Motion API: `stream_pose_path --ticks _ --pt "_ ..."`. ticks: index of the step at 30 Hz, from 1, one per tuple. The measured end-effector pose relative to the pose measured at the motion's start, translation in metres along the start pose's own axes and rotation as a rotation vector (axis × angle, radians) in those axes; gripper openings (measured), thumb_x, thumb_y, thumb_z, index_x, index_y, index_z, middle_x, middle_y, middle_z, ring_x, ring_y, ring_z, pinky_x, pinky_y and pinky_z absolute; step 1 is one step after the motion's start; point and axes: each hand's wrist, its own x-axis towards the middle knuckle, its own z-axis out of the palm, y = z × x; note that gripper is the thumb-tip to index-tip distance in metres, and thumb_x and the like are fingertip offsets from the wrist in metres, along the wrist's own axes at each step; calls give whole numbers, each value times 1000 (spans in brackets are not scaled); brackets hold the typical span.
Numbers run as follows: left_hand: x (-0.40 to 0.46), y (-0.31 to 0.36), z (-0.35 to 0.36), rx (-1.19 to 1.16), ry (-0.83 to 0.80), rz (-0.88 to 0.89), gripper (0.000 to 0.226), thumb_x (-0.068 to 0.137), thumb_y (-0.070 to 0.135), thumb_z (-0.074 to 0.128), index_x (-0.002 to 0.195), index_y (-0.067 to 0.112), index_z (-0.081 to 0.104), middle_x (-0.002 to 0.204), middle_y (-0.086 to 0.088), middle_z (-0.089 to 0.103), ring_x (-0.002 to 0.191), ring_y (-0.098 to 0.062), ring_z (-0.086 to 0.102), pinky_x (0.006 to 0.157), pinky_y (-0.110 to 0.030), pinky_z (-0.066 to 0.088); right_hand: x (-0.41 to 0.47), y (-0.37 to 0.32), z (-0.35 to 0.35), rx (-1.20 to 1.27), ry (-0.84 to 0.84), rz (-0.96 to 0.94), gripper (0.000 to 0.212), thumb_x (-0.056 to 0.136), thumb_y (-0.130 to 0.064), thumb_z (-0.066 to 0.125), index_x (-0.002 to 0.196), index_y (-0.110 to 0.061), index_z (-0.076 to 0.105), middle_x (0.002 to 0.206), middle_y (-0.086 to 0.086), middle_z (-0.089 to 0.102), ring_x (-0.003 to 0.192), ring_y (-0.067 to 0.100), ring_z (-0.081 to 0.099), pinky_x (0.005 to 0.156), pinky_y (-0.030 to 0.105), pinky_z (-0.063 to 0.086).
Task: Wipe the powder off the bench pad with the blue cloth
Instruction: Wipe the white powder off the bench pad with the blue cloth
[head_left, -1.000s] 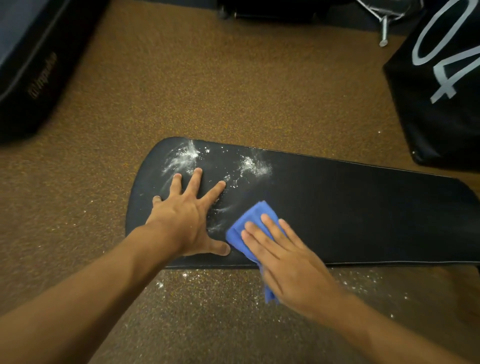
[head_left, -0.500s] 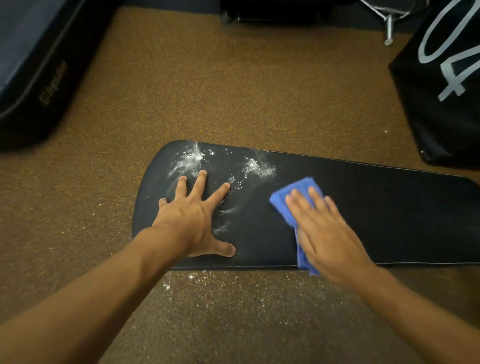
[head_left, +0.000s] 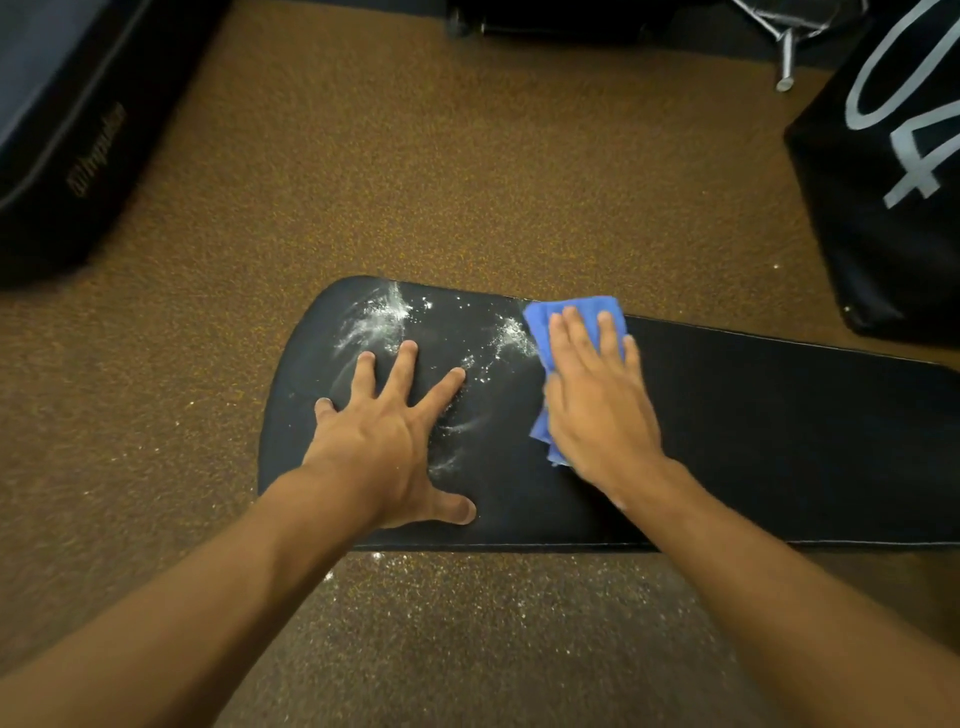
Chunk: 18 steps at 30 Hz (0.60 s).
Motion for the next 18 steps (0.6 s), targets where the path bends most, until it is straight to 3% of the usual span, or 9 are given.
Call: stream_pose_path --ticks 5,8,11,13,16,18 --pt "-2 1 0 0 2 -3 135 56 93 60 152 48 -24 163 1 -33 152 -39 -17 116 -68 23 -40 12 -5 -43 -81 -330 62 99 -30 24 158 -12 27 166 4 25 155 29 15 122 49 18" --pt "-1 1 1 -3 5 7 134 58 93 59 151 48 -26 162 1 -35 152 -40 -19 116 -69 22 -13 34 -7 -32 -72 -190 65 98 -33 18 159 -14 24 167 3 23 155 28 12 123 50 17" --pt "1 1 2 -4 5 4 134 57 93 59 151 48 -25 162 2 -34 152 -40 -19 115 -69 22 41 0 0 -10 4 -17 74 90 -37 10 158 -11 25 166 5 27 153 35 16 123 53 15" --pt "1 1 3 -1 5 1 133 58 93 59 151 48 -25 162 1 -35 151 -40 -19 116 -68 22 42 -20 0 7 -14 -83 72 91 -34 11 158 -11 24 166 4 26 154 34 15 124 53 15" --pt "-1 1 1 7 2 4 132 60 92 58 151 46 -26 161 0 -36 151 -41 -20 116 -68 22 0 -3 -4 -15 -91 -331 65 97 -31 19 160 -14 23 167 2 23 155 29 10 124 50 15" --pt "-2 3 0 4 5 9 132 61 91 58 151 46 -26 161 -1 -36 151 -42 -21 116 -69 21 -6 22 -8 -8 -110 -337 63 98 -31 20 160 -17 24 167 1 23 156 25 10 124 47 14"
